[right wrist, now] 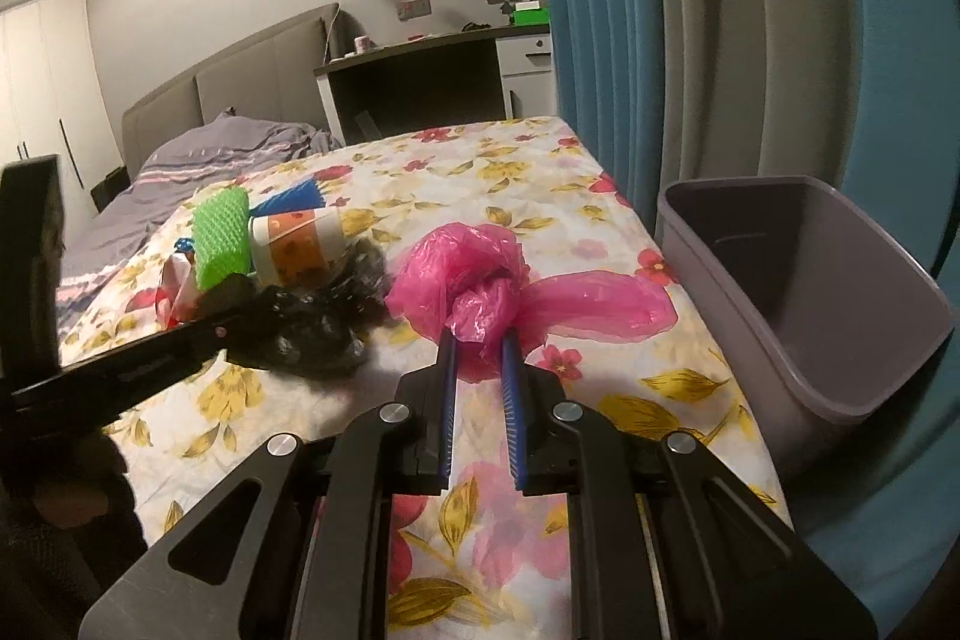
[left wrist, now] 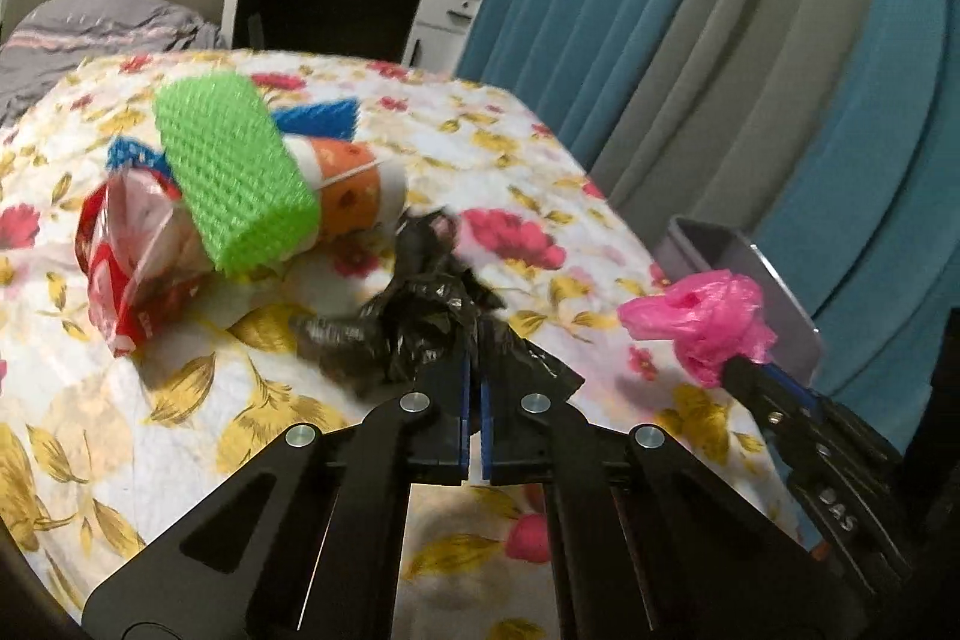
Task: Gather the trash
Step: 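Grasp the black plastic bag with the left tool while the right tool holds the pink bag, then carry the black bag and pink bag to the grey bin and open both tools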
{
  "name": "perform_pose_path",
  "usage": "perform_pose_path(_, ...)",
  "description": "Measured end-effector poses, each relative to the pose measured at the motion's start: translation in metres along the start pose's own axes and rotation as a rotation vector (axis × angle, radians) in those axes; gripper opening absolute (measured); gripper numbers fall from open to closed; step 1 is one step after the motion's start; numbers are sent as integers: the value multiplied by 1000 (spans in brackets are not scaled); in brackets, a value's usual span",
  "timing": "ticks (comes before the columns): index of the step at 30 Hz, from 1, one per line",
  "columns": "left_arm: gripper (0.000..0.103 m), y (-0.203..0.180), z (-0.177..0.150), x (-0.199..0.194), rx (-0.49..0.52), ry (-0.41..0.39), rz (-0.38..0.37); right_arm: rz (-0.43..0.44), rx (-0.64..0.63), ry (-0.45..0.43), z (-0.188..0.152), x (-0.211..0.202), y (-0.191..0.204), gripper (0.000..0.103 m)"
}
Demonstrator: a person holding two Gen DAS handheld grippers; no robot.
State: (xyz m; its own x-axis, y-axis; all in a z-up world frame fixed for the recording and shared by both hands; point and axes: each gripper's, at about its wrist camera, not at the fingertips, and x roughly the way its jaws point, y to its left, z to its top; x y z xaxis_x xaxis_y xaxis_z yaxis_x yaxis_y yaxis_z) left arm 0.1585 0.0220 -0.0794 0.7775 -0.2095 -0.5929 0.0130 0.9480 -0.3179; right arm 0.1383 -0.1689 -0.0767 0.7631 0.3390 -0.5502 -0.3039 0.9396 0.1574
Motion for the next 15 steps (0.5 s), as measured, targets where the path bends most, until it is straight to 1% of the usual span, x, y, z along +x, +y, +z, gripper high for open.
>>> perform_pose_path(10,1,-30,18,-44,64,-113,-57,-19,31,-46,5,-20,-17,15)
perform_pose_path(15,1,-45,25,-54,94,-133,-83,-28,40,-66,7,-29,-24,15)
